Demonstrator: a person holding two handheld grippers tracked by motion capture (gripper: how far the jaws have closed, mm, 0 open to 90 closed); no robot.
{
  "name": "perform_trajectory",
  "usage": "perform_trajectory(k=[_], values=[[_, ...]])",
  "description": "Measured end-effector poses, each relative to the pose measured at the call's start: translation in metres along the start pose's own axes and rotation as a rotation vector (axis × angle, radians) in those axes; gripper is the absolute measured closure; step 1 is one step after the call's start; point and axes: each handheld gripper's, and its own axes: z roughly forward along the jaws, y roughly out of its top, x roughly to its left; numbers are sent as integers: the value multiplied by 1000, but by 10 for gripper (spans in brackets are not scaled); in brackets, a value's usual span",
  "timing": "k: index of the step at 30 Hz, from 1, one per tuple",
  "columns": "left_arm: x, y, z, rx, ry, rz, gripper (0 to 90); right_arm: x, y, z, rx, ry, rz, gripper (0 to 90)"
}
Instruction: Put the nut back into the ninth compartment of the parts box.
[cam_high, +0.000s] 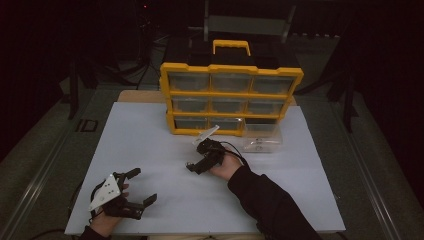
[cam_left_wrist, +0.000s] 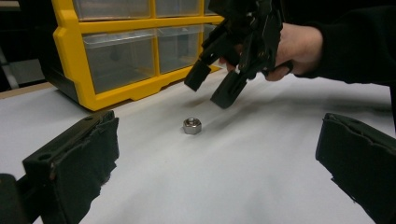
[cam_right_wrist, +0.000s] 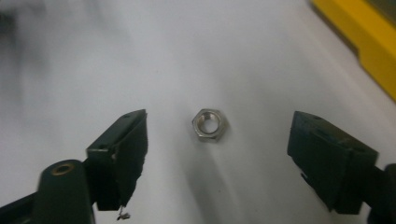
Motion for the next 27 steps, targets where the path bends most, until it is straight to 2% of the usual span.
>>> perform_trajectory(k=[9, 18, 27], values=[[0, 0, 0, -1, 0, -1, 0, 4, 0, 14, 34, -17, -26, 365], [0, 0, 0, -2, 0, -2, 0, 6, 2, 26, 65, -23, -30, 436], [1, 0, -1, -7, -2, -6, 0, 8, 3, 35, 76, -59, -59, 507]])
